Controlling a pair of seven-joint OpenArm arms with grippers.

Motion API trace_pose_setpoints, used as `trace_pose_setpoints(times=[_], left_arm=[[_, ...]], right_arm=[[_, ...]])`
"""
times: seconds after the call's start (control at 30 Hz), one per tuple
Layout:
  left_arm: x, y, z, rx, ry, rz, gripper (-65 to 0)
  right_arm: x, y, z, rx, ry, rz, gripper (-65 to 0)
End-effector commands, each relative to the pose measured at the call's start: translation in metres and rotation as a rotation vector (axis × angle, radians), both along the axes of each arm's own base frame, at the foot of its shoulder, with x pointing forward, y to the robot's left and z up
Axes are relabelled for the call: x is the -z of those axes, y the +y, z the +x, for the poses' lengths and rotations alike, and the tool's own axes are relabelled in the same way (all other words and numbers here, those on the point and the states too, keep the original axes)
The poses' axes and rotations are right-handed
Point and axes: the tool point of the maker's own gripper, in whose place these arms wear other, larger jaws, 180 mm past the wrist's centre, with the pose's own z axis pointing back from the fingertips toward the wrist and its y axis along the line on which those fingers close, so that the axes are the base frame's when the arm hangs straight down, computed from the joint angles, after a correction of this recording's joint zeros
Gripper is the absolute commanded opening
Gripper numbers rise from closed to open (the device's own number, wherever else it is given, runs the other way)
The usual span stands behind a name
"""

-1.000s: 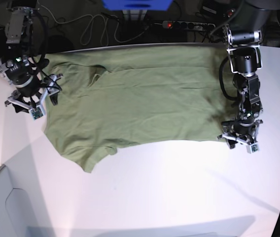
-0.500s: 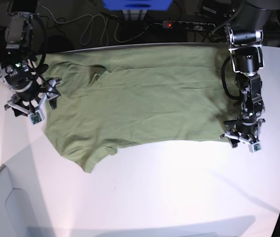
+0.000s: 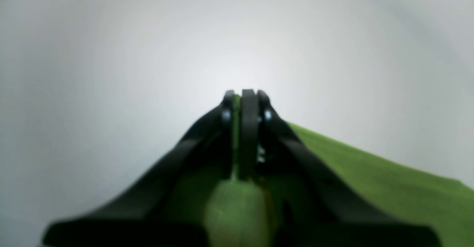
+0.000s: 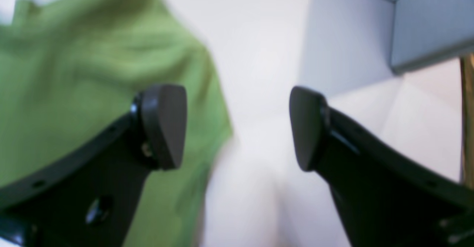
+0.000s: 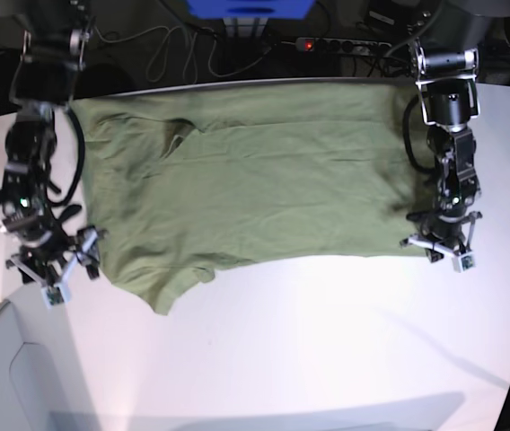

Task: Fold the T-shirt properly
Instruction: 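Grasp the hem corners of the shirt with both grippers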

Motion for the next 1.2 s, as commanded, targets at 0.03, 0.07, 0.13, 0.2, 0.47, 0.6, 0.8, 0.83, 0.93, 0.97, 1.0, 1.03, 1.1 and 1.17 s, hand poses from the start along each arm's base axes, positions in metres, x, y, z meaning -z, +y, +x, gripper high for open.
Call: trace_pose_setpoints(times=[0.03, 0.07, 0.13, 0.2, 0.47, 0.6, 0.8, 0.83, 0.93, 0.97, 1.0, 1.03, 1.1, 1.17], left_arm=[[-0.004, 0.004, 0.002, -0.002, 0.008, 0.009, -65.0], [-0.004, 0.003, 0.002, -0.001, 0.008, 0.008, -65.0], [-0.004, 0.003, 0.002, -0.001, 0.008, 0.008, -65.0], [-0.002, -0.002, 0.003, 0.001, 0.008, -0.003, -65.0], [0.009, -0.013, -0.003, 0.007, 0.025, -0.025, -65.0], [0.011, -0.017, -0.005, 0.009, 0.028, -0.031, -65.0], [0.015, -0.016, -0.008, 0.008, 0.036, -0.030, -65.0], [0.014, -0.016, -0.008, 0.008, 0.035, -0.030, -65.0], [0.017, -0.016, -0.011, 0.008, 0.041, -0.030, -65.0], [0.017, -0.016, -0.011, 0.008, 0.041, -0.030, -65.0], [0.017, -0.016, -0.011, 0.008, 0.041, -0.030, -65.0], [0.017, -0.016, -0.011, 0.008, 0.041, -0.030, -65.0], [0.017, -0.016, -0.011, 0.008, 0.041, -0.030, -65.0], [0.017, -0.016, -0.011, 0.008, 0.041, -0.030, -65.0]], right_arm=[[-0.016, -0.001, 0.026, 0.002, -0.059, 0.036, -22.9], [-0.015, 0.005, 0.037, -0.008, -0.062, 0.059, -22.9], [-0.008, 0.025, 0.053, -0.043, -0.051, 0.096, -22.9], [0.000, 0.039, 0.067, -0.068, -0.036, 0.126, -22.9], [0.033, 0.074, 0.090, -0.068, -0.026, 0.294, -22.9], [0.040, 0.084, 0.092, -0.064, -0.055, 0.345, -22.9], [0.053, 0.086, 0.089, -0.046, -0.065, 0.384, -23.3], [0.055, 0.086, 0.088, -0.045, -0.062, 0.386, -23.4], [0.063, 0.086, 0.084, -0.037, -0.047, 0.394, -23.5], [0.066, 0.086, 0.083, -0.034, -0.043, 0.398, -23.6], [0.067, 0.086, 0.083, -0.032, -0.043, 0.401, -24.5], [0.067, 0.086, 0.083, -0.032, -0.043, 0.401, -26.4], [0.067, 0.086, 0.083, -0.032, -0.043, 0.401, -32.5], [0.067, 0.086, 0.083, -0.032, -0.045, 0.402, -40.8]])
